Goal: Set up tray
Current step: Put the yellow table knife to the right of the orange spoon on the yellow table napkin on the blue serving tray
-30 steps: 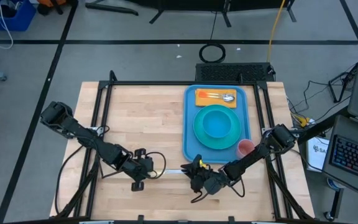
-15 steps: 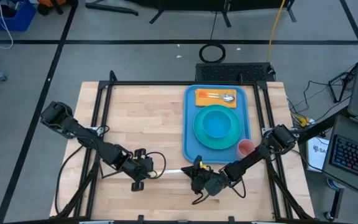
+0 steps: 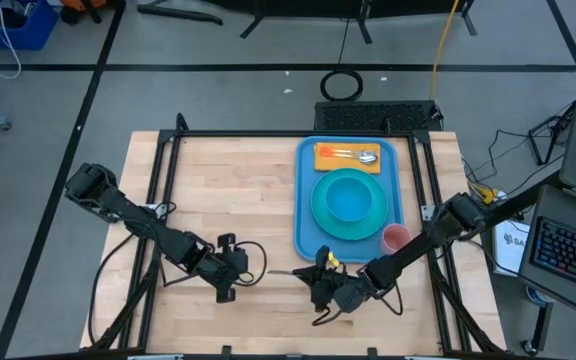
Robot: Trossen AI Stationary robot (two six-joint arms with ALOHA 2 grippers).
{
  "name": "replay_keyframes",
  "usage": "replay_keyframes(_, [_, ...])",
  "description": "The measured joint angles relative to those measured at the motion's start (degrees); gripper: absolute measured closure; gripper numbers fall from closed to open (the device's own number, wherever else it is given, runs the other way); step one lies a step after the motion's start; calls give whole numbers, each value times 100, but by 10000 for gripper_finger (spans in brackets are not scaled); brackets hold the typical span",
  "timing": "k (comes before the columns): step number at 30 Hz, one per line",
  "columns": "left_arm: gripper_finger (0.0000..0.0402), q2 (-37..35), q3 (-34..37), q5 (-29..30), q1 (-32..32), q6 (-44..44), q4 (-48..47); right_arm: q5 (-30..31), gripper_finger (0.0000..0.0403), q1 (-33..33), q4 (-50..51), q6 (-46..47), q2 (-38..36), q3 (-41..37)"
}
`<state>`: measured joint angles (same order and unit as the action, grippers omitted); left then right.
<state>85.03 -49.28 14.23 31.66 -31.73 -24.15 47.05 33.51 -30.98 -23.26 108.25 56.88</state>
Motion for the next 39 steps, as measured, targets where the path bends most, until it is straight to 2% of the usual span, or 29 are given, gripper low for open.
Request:
replay_keyframes(9, [366, 7, -2, 610, 1, 1, -7, 87, 403, -176, 1063, 1247, -741, 7])
replay_keyframes(16, [365, 7, -2, 1320, 36, -4, 173, -66, 403, -507, 1591, 1560, -1206, 7])
replay_keyframes(27, [364, 7, 0, 3735, 375, 302, 581, -109, 403, -1228, 2638, 1926, -2603, 1])
replay_keyframes(32, [364, 4, 0, 4568, 416, 252, 691, -744, 403, -1805, 3127, 2322, -3332, 0])
replay_keyframes(39, [364, 4, 0, 4886, 413, 179, 782, -1832, 403, -3035, 3731, 3032, -4121, 0])
